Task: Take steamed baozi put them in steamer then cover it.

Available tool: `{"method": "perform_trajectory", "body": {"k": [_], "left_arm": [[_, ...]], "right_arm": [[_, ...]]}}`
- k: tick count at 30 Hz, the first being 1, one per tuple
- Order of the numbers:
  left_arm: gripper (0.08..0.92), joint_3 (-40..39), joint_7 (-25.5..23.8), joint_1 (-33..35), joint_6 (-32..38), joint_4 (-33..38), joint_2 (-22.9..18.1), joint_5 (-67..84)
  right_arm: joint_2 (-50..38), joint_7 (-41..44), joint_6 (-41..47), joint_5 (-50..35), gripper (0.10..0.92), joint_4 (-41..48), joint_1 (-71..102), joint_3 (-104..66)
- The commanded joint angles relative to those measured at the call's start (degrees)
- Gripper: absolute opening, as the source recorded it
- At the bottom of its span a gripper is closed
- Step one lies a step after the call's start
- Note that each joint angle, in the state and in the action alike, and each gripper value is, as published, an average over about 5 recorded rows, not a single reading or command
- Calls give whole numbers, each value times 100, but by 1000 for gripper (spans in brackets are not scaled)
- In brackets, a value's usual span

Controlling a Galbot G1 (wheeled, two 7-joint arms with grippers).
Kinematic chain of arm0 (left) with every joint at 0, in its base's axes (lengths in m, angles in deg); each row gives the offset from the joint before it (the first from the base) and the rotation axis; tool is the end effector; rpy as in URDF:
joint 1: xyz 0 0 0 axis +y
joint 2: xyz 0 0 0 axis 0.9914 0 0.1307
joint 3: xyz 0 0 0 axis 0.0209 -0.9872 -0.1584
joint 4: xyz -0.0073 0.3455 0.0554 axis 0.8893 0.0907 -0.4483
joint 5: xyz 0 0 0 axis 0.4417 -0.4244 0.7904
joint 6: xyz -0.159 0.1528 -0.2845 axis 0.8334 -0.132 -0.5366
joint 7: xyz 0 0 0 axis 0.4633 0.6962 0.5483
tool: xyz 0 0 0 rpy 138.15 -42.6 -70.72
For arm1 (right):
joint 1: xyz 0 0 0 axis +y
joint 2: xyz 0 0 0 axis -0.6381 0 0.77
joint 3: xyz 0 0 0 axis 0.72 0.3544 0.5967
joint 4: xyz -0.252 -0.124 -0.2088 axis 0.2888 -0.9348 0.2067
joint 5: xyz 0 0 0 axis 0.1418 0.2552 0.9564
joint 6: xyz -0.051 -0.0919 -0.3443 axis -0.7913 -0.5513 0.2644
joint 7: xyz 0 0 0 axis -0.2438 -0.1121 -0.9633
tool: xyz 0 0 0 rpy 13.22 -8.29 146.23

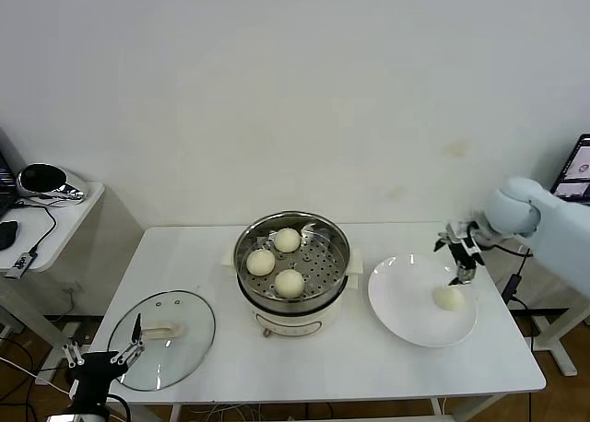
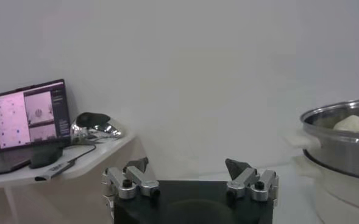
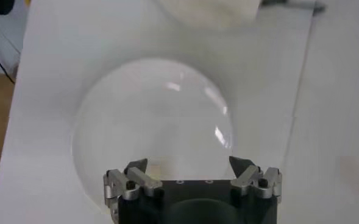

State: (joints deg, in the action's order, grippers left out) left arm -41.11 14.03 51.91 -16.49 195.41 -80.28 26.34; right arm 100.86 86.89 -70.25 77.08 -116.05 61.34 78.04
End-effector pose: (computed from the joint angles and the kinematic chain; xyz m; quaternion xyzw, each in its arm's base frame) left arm 0.1240 0.1202 -0.2912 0.0861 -0.9903 -0.1026 0.0372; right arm 0.5086 -0.1934 -0.1336 0.4656 -0.5331 0.5871 0.3928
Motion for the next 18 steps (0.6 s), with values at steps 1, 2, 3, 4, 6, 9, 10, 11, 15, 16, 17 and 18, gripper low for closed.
{"method": "perform_trajectory", "body": {"k": [1,2,3,4,6,9,10,11,15,16,17,18], "left_arm": [[823,24,1,21,-4,3,-14,-7],[823,32,1,28,-4,4,-18,-7],[823,40,2,35,-4,6,-21,-7],[823,48,2,40,-4,7,-24,-7],[823,57,4,45,-5,8,-28,-7],[823,63,3,43,-6,9,-31,-6],[823,64,3,40,-7,9,-31,-6],[823,65,3,38,-8,8,-31,-6],[823,56,4,27,-8,-4,-41,-5],[823,53,4,25,-7,-8,-44,-5],[823,49,5,24,-6,-11,-46,-5],[823,47,5,23,-5,-12,-47,-5]], "right_arm": [[271,-52,-83,756,823,868,1429,-1246],[350,-70,-92,809,823,947,1486,-1305],[436,-93,-101,865,823,1047,1546,-1371],[521,-117,-110,916,823,1160,1602,-1430],[671,-159,-134,995,823,1359,1704,-1527],[851,-208,-173,1064,823,1573,1832,-1632],[892,-221,-178,1073,823,1612,1867,-1659],[926,-233,-178,1081,823,1637,1896,-1683],[1001,-270,-159,1145,823,1708,1962,-1758],[1013,-280,-158,1168,822,1735,1970,-1776],[1023,-289,-163,1186,820,1762,1974,-1793],[1037,-300,-173,1202,819,1796,1976,-1812]]}}
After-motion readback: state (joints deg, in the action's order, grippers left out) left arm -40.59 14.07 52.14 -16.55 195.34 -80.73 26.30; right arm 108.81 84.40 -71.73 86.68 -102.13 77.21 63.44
